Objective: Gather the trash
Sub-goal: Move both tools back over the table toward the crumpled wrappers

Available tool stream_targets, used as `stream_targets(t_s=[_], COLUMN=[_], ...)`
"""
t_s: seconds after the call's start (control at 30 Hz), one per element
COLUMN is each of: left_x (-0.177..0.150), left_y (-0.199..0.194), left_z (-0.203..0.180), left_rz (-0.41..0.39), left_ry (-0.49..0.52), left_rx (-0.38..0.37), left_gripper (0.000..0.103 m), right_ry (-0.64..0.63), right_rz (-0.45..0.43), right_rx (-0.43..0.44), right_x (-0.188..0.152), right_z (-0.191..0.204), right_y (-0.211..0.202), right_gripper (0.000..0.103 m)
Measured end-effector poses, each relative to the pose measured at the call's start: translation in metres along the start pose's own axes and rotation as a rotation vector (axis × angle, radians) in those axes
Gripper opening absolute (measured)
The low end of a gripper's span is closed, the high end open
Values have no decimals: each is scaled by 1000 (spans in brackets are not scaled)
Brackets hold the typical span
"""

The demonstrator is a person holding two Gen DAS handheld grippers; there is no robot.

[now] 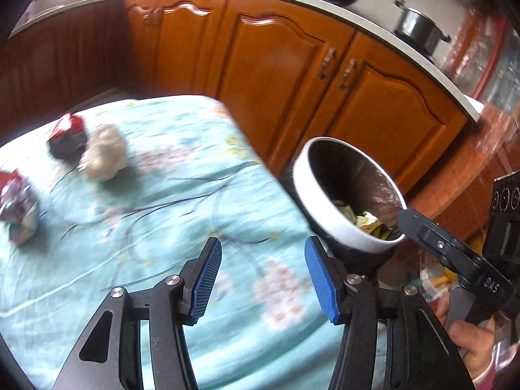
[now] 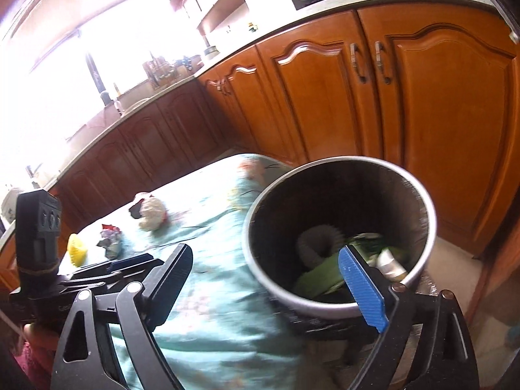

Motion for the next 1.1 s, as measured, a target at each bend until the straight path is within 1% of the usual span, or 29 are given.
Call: stream_targets(t_s=[0.03, 0.07, 0.23, 0.37, 0.47, 0.53, 0.6, 0.77, 0.87, 0.9, 0.93, 0.97, 1.0, 1.07, 1.1], left_x=[-4, -6, -19, -28, -31, -32, -35, -31, -26, -24, -23, -20, -18, -11, -6], left_y=[-6, -14, -44, -63, -73, -79, -84, -90, -88, -88, -85, -82, -81, -78, -77], left_z=[9, 13, 56, 89, 111, 123, 134, 155, 165, 168, 169, 173, 175, 181, 184], left_rz=[-5, -20, -39, -53, -63, -70, -75, -96, -99, -100, -92, -90, -89, -94, -98], left_ry=[-14, -28, -103, -169, -208, -228, -247, -276, -291, -292, -297, -294, -291, -288, -286], left_rx=[9, -7, 44, 82, 107, 122, 138, 164, 176, 182, 171, 179, 187, 193, 198], left_gripper=[53, 53, 56, 56, 57, 57, 57, 59, 60, 61, 62, 62, 62, 63, 64], right_ry=[-1, -3, -27, -17, -38, -59, -92, -115, -132, -131, -126, -118, -110, -97, -98], right_rz=[9, 21, 58, 105, 130, 177, 195, 215, 215, 215, 214, 216, 222, 221, 215], right_rx=[15, 32, 94, 140, 157, 178, 182, 210, 154, 131, 114, 100, 102, 172, 185], right_x=[-3, -7, -21, -32, -38, -44, -47, -43, -35, -32, -29, -25, -23, -16, -12], right_z=[9, 17, 59, 87, 106, 120, 132, 154, 159, 159, 158, 158, 159, 166, 169], right_y=[3, 7, 26, 45, 56, 65, 72, 85, 96, 100, 104, 108, 112, 118, 121], right_gripper=[95, 96, 97, 97, 97, 97, 97, 97, 99, 101, 102, 102, 102, 102, 102])
Point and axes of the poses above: each gripper's, at about its wrist camera, not at the fingertips, and y roughly the way its jaws point, z to its left, x to its top, the point moved 9 cm from there along y, roughly the way its jaws point
